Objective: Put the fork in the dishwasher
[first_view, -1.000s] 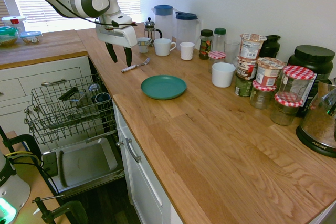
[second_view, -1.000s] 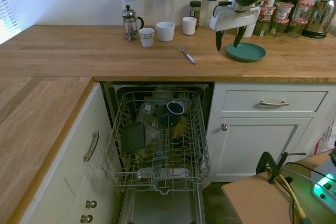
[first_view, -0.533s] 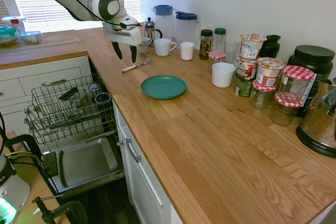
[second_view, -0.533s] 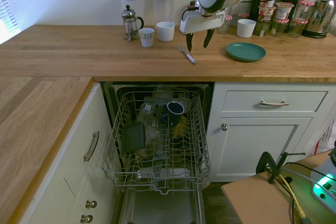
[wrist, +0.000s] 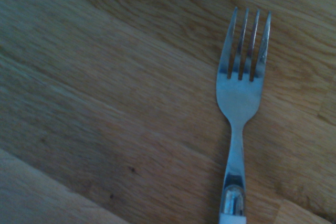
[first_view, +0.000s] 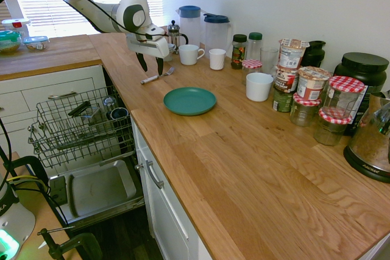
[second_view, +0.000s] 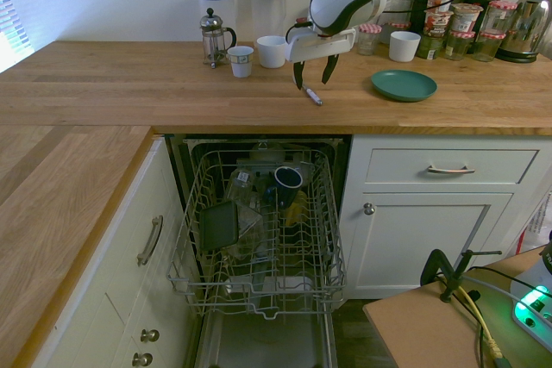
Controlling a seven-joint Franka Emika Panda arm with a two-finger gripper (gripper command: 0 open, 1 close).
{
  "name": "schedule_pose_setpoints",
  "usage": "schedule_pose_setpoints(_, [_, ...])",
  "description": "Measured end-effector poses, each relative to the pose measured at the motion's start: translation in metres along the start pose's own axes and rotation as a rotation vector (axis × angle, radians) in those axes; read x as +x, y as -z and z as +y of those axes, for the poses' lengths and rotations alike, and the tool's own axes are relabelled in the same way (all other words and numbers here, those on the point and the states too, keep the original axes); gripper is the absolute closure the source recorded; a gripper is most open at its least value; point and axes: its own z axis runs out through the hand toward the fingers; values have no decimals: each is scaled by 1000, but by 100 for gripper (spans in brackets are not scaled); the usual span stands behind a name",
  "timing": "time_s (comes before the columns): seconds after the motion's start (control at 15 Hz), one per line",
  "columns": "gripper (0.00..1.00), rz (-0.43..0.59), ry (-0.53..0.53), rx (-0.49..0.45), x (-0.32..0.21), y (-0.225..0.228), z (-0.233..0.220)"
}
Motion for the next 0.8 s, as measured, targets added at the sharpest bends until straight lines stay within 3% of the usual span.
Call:
schedule_pose_setpoints(0.4, [0,1,-29,-21,12,-24,-4])
schedule_pose_setpoints(0.47, [100,0,-30,-21,13,-25,-5])
schedule_pose_setpoints(0.8, [100,-14,-38,-34,14,-25,-6])
